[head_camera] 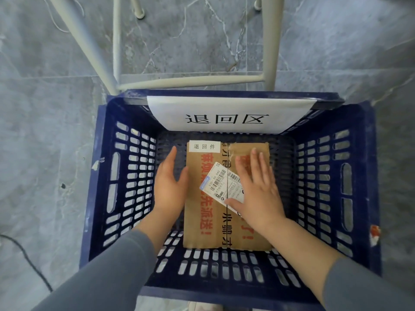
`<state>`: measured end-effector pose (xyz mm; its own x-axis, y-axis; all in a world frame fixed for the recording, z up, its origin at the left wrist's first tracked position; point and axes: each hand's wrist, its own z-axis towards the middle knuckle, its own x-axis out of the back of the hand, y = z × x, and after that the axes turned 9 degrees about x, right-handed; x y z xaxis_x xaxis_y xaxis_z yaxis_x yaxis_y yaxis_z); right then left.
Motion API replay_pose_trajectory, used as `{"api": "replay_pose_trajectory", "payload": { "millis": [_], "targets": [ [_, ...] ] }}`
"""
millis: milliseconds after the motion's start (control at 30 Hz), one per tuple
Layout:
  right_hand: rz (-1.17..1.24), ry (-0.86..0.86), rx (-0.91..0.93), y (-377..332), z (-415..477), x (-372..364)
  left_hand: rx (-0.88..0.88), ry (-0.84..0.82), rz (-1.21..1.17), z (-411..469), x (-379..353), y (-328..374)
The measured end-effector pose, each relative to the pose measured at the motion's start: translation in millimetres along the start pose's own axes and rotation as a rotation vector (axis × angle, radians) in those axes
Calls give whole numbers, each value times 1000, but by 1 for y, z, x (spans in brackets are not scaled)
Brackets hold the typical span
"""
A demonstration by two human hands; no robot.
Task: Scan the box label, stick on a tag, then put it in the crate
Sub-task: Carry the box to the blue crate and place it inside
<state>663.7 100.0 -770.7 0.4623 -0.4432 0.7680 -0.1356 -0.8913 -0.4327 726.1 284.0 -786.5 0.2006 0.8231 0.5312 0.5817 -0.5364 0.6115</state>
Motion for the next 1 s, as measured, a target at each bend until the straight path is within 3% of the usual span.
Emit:
{"api": "replay_pose_trajectory", "payload": {
  "millis": [100, 300, 1000],
  "targets": [
    [-25, -7, -25, -10, 14, -1, 102, 42, -98, 14, -3, 24],
    [-70, -60, -71, -12, 20, -10, 185, -93, -149, 38, -6, 35],
    [-62, -82, -75, -11, 21, -12, 202, -53, -330, 49, -10, 41]
  ]
}}
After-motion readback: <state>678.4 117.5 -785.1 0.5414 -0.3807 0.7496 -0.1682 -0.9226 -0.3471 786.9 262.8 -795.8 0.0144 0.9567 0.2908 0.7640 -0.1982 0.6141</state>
